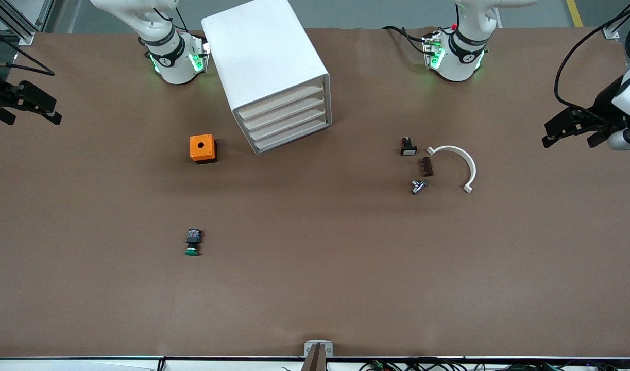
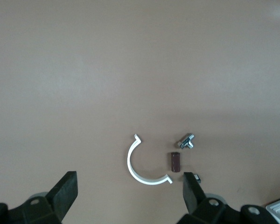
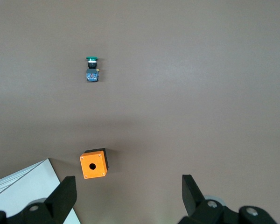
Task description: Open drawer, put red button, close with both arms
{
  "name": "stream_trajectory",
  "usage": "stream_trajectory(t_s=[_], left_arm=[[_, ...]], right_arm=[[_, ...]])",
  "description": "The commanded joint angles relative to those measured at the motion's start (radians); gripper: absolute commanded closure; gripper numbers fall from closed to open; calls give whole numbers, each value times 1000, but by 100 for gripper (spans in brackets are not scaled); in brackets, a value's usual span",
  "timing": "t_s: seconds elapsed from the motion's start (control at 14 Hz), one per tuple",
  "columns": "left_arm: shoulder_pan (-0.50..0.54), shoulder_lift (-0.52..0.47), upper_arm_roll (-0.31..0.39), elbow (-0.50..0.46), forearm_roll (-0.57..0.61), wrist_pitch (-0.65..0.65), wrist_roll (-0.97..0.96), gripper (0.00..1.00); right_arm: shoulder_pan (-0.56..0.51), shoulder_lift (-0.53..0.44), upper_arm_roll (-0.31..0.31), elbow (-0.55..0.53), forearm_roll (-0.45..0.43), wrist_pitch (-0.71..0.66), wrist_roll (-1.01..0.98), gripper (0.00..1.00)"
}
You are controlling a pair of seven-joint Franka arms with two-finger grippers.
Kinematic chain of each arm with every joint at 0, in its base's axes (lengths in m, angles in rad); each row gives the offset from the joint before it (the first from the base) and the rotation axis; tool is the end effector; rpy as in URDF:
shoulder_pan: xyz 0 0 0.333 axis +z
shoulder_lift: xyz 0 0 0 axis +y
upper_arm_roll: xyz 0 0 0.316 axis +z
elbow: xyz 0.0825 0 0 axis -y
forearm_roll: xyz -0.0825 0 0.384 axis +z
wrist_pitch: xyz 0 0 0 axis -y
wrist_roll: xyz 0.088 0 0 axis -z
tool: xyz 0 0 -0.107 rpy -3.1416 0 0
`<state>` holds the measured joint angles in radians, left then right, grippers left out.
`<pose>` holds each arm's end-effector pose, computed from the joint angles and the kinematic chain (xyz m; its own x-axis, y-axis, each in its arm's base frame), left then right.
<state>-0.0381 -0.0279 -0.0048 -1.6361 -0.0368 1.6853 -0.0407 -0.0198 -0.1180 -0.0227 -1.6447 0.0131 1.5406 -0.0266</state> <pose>0.5558 -0.0274 0.6194 0.9972 0.0021 0.0754 -0.0009 -0.9992 0.0397 0.5138 -0.0212 0.6501 0.9998 -0.0154 0.0143 -0.0152 -0.9998 -0.0154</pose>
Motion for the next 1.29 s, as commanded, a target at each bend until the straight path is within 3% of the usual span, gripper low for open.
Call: stream_trajectory(t_s=[0.0,1.22], left_arm=[[-3,57,0,102,17,-16,-2,1],[-2,97,0,104,9,-90,-48,1]], right_arm=[[-11,-31,9,-32,1,15,-12,0],[-11,-31,9,-33,1,12,-10,0]])
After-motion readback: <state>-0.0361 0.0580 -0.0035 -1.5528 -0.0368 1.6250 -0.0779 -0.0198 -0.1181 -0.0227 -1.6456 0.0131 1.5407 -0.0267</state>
